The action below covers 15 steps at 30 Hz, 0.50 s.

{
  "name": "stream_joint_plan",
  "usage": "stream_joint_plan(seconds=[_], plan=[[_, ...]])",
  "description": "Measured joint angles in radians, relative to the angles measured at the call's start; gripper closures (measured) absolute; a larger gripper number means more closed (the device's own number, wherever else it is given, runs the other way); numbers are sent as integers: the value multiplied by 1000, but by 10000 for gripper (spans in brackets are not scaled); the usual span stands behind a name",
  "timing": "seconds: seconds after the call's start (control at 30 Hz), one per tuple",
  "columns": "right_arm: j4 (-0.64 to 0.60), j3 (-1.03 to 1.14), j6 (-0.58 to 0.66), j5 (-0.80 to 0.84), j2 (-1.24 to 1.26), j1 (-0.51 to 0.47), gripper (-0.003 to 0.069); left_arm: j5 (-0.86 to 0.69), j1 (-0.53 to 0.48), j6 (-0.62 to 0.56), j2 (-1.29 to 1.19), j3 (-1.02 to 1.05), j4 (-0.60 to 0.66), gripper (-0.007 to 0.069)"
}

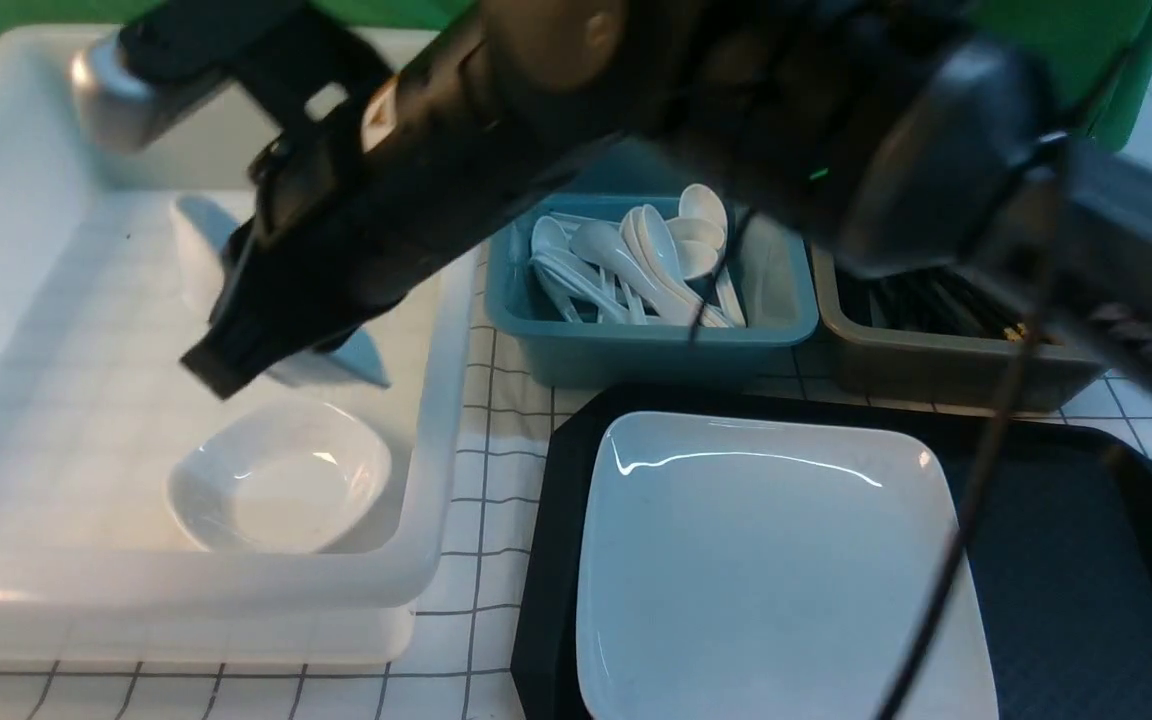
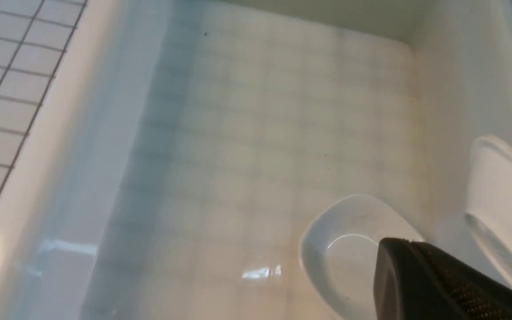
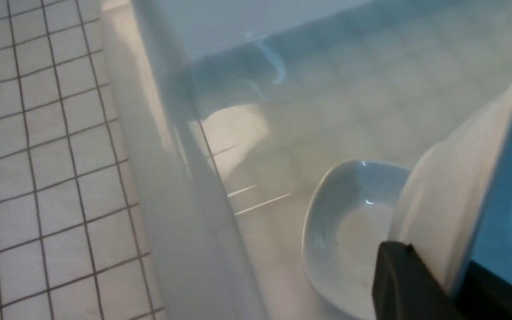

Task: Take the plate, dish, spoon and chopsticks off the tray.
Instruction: Use the right arm to put the small plate into the large storage box on the left

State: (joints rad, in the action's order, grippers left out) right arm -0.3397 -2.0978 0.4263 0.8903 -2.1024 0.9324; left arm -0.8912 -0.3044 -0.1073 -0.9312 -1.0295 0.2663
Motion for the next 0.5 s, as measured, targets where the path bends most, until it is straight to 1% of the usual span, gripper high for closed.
stream_joint_plan(seconds=[0.13, 0.33, 0.43, 0.5], plan=[[7, -62, 7, -25, -114, 4, 618, -27, -19, -42, 0, 12, 44, 627], [35, -71, 8, -96, -196, 4, 603, -27, -21, -78, 0, 12, 116, 627], [51, -72, 8, -116, -210, 4, 565, -27, -21, -90, 0, 12, 136, 627], [52, -72, 8, -124, -211, 5, 519, -27, -21, -101, 0, 12, 145, 627]])
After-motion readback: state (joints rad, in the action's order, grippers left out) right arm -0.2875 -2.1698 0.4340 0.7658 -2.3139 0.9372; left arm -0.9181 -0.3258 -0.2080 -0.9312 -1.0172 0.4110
